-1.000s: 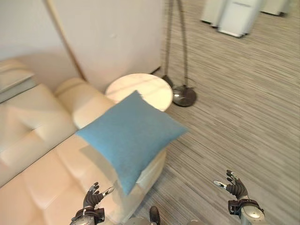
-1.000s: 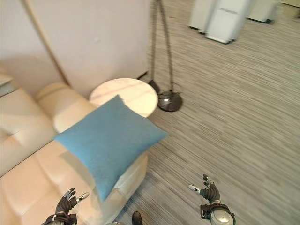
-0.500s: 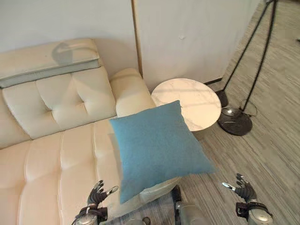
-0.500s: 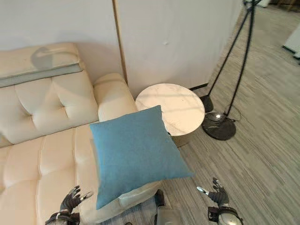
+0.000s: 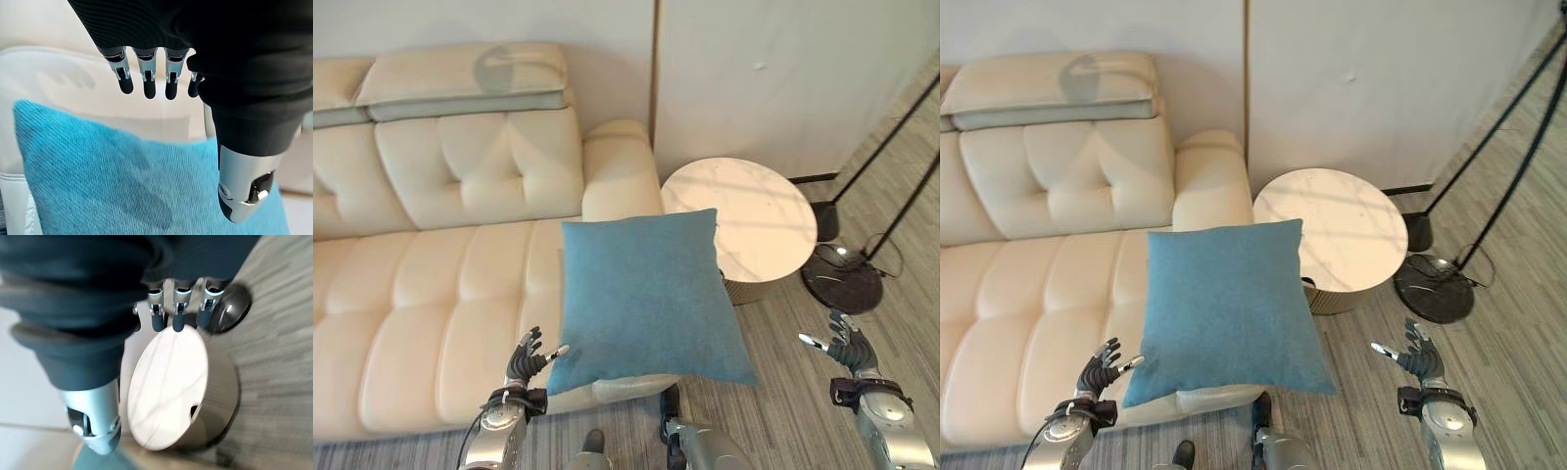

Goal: Pick up all the scattered cushions and arrange them neatly on the sofa.

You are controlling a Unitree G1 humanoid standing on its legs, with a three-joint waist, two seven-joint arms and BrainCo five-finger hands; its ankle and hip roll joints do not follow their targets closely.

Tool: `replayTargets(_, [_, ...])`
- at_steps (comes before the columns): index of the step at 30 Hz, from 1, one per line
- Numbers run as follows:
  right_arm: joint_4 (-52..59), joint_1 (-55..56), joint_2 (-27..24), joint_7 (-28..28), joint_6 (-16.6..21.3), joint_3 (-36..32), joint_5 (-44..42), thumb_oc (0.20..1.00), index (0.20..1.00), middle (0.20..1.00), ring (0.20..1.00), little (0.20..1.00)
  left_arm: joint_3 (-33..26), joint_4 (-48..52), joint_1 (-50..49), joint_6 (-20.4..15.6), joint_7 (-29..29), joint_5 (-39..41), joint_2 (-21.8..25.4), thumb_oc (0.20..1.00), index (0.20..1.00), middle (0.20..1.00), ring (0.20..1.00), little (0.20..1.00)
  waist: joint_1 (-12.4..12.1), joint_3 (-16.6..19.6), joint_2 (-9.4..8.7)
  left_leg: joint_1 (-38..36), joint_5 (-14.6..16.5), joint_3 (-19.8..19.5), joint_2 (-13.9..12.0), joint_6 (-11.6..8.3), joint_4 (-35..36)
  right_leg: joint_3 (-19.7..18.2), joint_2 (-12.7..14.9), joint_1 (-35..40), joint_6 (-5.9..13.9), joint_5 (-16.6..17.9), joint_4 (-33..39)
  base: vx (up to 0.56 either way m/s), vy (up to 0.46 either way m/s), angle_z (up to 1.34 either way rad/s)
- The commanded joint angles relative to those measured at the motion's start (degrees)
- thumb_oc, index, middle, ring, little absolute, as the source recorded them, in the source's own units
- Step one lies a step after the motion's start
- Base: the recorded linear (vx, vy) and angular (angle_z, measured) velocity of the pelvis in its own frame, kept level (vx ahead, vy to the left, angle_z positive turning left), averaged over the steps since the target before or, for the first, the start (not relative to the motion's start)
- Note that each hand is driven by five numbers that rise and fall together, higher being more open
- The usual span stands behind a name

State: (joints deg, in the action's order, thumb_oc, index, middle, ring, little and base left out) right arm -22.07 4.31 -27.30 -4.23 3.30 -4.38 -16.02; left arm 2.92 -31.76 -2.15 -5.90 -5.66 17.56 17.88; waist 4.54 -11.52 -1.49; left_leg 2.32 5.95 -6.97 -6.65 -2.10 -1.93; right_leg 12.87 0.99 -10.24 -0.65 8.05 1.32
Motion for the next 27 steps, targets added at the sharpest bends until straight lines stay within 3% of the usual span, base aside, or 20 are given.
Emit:
replayTargets(1, [-2.49, -5.61, -0.27, 0.53, 1.56, 4.62, -4.95, 1.0, 1.0, 1.0, 1.0, 1.0, 2.03, 0.15, 3.46, -2.89, -0.02, 0.37, 3.76, 1.0, 1.0, 1.0, 1.0, 1.0, -0.34, 1.45, -1.59, -2.32, -4.21, 10.23, 0.45, -4.66, 3.5, -3.58, 3.8, 4.74, 8.11, -5.08, 3.07, 0.02, -0.033, 0.64])
replayTargets(5, [-7.96, -12.03, 3.14, 0.58, 0.9, 10.04, -9.14, 1.0, 1.0, 1.0, 1.0, 1.0, 5.88, -2.28, 7.6, -2.43, -0.18, 0.11, 2.76, 1.0, 1.0, 1.0, 1.0, 1.0, -0.79, 0.93, -0.83, -1.29, -6.15, 11.64, 0.03, -4.75, 6.47, -4.44, 3.03, 1.56, 7.74, -4.59, 2.84, -0.03, -0.001, 0.06])
replayTargets(7, [-10.15, -17.88, 5.9, 0.22, 0.77, 15.48, -10.0, 1.0, 1.0, 1.0, 1.0, 1.0, 9.59, -4.08, 13.21, -2.67, -1.65, 1.68, 0.5, 1.0, 1.0, 1.0, 1.0, 1.0, -1.04, -0.37, -0.38, 0.7, -7.12, 11.68, 0.12, -4.94, 6.72, -4.94, 2.96, -1.28, 7.46, -4.33, 1.74, -0.15, 0.027, -0.04])
replayTargets(8, [-11.35, -25.52, 9.84, -0.66, 1.2, 21.77, -10.77, 1.0, 1.0, 1.0, 1.0, 1.0, 14.27, -5.8, 20.61, -3.57, -3.89, 4.04, -2.38, 1.0, 1.0, 1.0, 1.0, 1.0, -1.31, -1.82, -0.06, 2.16, -8.05, 11.26, 0.4, -5.07, 6.7, -4.99, 3.03, -2.75, 7.42, -4.02, 0.95, -0.1, 0.013, -0.05])
replayTargets(9, [-11.4, -25.6, 9.85, -0.66, 1.22, 21.77, -10.77, 1.0, 1.0, 1.0, 1.0, 1.0, 14.26, -5.85, 20.68, -3.59, -3.89, 4.05, -2.37, 0.564, 0.564, 0.564, 0.564, 0.564, -1.3, -1.87, -0.06, 2.16, -8.05, 11.26, 0.4, -5.07, 6.69, -4.98, 3.04, -2.75, 7.42, -4.03, 0.93, -0.09, 0.025, 0.03])
replayTargets(10, [-11.01, -28.81, 12.39, -0.58, 1.66, 25.05, -12.22, 0.548, 0.548, 0.548, 0.548, 0.548, 16.72, -5.0, 23.73, -4.46, -4.78, 5.82, -3.81, 0.2, 0.2, 0.2, 0.2, 0.2, -1.35, -2.78, 0.08, 2.43, -8.4, 11.08, 0.56, -5.17, 6.59, -5.2, 3.19, -2.98, 7.52, -3.89, 0.59, -0.02, 0.022, 0.07])
replayTargets(11, [-11.03, -28.85, 12.4, -0.58, 1.66, 25.05, -12.23, 0.272, 0.272, 0.272, 0.272, 0.272, 16.71, -5.02, 23.76, -4.47, -4.78, 5.83, -3.81, 0.2, 0.2, 0.2, 0.2, 0.2, -1.34, -2.8, 0.07, 2.43, -8.4, 11.07, 0.57, -5.16, 6.58, -5.19, 3.2, -2.98, 7.52, -3.9, 0.57, -0.01, 0.04, -0.03])
replayTargets(12, [-9.11, -29.01, 13.17, 0.24, 2.2, 26.35, -13.8, 0.2, 0.2, 0.2, 0.2, 0.2, 17.44, -2.59, 23.98, -5.14, -4.58, 7.26, -4.24, 0.2, 0.2, 0.2, 0.2, 0.2, -1.33, -3.11, 0.17, 2.24, -8.36, 11.05, 0.71, -5.19, 6.58, -5.3, 3.32, -2.66, 7.59, -3.98, 0.48, 0.01, 0.018, -0.07])
replayTargets(18, [1.75, -20.55, 10.74, 4.55, 2.99, 26.05, -12.88, 0.2, 0.2, 0.2, 0.2, 0.2, 16.72, 8.57, 19.41, -5.76, -1.89, 7.8, -2.89, 0.2, 0.2, 0.2, 0.2, 0.2, -0.77, -1.85, 0.41, -0.25, -7.37, 11.51, 0.82, -5.15, 6.7, -5.16, 3.53, -0.01, 7.7, -4.78, 0.67, 0.05, 0.042, 0.03])
replayTargets(23, [15.21, -9.06, 4.99, 7.29, 4.26, 19.27, -4.97, 0.2, 0.2, 0.2, 0.2, 0.2, 11.38, 19.11, 9.07, -5.61, 1.52, 7.57, -0.75, 0.2, 0.2, 0.2, 0.2, 0.2, -0.11, 1.53, 0.27, -4.41, -5.38, 11.49, 1.04, -4.75, 6.57, -4.89, 4.0, 4.29, 8.14, -5.77, 0.55, 0.09, 0.07, -0.01])
replayTargets(27, [21.91, -4.58, 4.27, 8.11, 5.11, 15.06, -1.53, 0.2, 0.2, 0.2, 0.2, 0.2, 7.56, 24.99, 2.32, -5.58, 3.28, 7.47, 0.28, 0.2, 0.2, 0.2, 0.2, 0.2, -0.04, 3.31, 0.03, -6.47, -3.82, 11.58, 1.64, -3.85, 5.54, -5.44, 4.53, 6.29, 8.56, -5.87, 0.1, 0.02, 0.09, -0.04])
